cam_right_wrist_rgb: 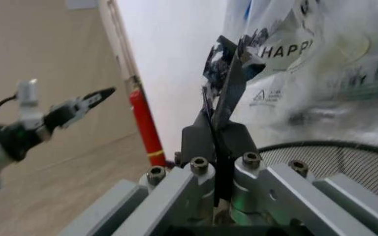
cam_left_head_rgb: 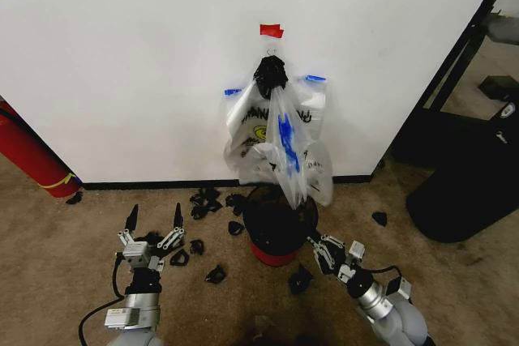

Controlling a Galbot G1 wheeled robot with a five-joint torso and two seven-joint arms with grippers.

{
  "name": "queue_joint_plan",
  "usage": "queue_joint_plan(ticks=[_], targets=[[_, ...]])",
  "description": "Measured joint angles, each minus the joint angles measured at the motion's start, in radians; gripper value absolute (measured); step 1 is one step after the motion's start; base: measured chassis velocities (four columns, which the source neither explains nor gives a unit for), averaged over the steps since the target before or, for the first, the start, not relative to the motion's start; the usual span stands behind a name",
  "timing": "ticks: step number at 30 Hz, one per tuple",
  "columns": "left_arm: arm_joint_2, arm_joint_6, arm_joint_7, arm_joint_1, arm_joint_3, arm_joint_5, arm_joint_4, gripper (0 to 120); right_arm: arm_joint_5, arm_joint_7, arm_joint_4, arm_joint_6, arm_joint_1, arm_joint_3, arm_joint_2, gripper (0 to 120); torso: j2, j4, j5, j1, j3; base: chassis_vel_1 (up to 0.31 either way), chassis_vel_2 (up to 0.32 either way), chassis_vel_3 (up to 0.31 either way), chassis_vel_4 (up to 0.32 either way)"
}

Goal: Pick up the garbage bag from the wall and place it over the trash bin.

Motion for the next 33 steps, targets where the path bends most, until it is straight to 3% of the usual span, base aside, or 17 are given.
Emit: queue_joint_plan(ticks=[9,16,19,28,33], targets=[[0.002,0.005,0.002,-0.014,0.003,-0.001,-0.002,100,-0.011,-0.093,-0.064,0.033,0.018,0.038,0.007,0,0.000,-0.0001,-0.0001,0.000,0.000,0.000,0.000,0.000,0.000],[0.038,0.054,0.010,-0.074,0.036,0.000,-0.029,100,0.037,0.082,-0.061,0.108,0.080,-0.011,0.066,0,0.000,0.0002,-0.0003,0.000,0.000,0.000,0.000,0.000,0.000],[0.117,0.096,0.029,-0.172,0.090,-0.004,-0.046,100,0.044,0.178,-0.047,0.152,0.132,-0.048,0.113,0,0.000,-0.0003,-0.0003,0.000,0.000,0.000,0.000,0.000,0.000],[0.288,0.181,0.082,-0.343,0.193,-0.122,-0.052,100,0.027,0.174,-0.023,0.181,0.160,-0.065,0.139,0,0.000,-0.0001,-0.0003,0.000,0.000,0.000,0.000,0.000,0.000],[0.413,0.301,0.080,-0.542,0.343,-0.217,-0.047,100,-0.015,0.151,-0.050,0.206,0.151,-0.064,0.151,0,0.000,-0.0002,-0.0002,0.000,0.000,0.000,0.000,0.000,0.000]])
